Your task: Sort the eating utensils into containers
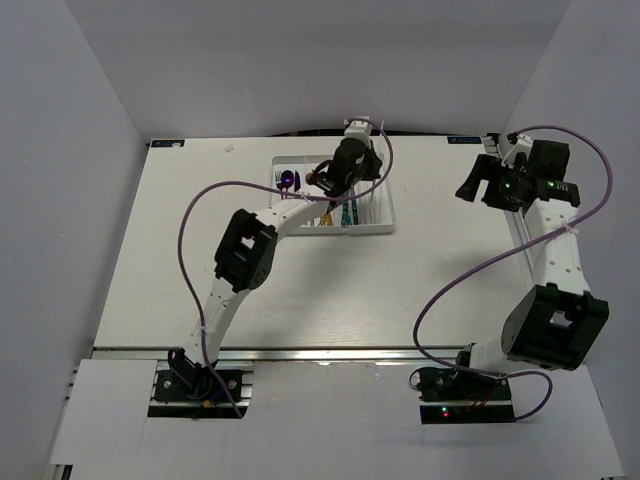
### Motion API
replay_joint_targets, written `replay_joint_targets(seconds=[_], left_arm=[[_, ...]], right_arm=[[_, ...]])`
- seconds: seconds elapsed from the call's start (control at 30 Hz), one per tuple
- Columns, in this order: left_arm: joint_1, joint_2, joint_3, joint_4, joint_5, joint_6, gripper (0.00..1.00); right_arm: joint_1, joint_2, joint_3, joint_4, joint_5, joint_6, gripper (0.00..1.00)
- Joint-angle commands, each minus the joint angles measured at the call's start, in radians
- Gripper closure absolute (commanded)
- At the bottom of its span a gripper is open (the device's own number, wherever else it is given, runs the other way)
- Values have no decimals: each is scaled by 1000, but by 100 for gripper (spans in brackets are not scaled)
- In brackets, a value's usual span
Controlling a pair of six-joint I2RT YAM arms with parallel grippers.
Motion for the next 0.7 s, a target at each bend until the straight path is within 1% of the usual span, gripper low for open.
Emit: replay_joint_targets(seconds=[0.0, 0.03, 0.1, 0.2, 0.27, 0.33, 0.53, 0.57, 0.67], left_arm=[[13, 35, 17, 137, -122, -77, 100], [14, 49, 17, 176, -136, -86, 100], [22, 83, 35, 186, -165, -101, 100], [40, 148, 92, 186, -171, -159, 100], [49, 183, 120, 185, -160, -173, 100], [57, 195, 121, 180, -119, -190, 100], [51, 154, 16, 168, -32, -250, 100], [46, 146, -18, 168, -33, -250, 100], [43, 122, -53, 165, -27, -256, 100]], right_arm=[[-12, -98, -37, -16, 46, -43, 11], [-14, -110, -45, -21, 49, -43, 11], [-17, -135, -63, -28, 49, -44, 11], [-20, -155, -77, -41, 45, -75, 11], [-19, -161, -85, -45, 45, -81, 11], [-22, -164, -91, -47, 49, -85, 11], [-28, -154, -95, -47, 39, -92, 11], [-28, -149, -95, -45, 35, -90, 11], [-28, -140, -97, -42, 23, -82, 11]])
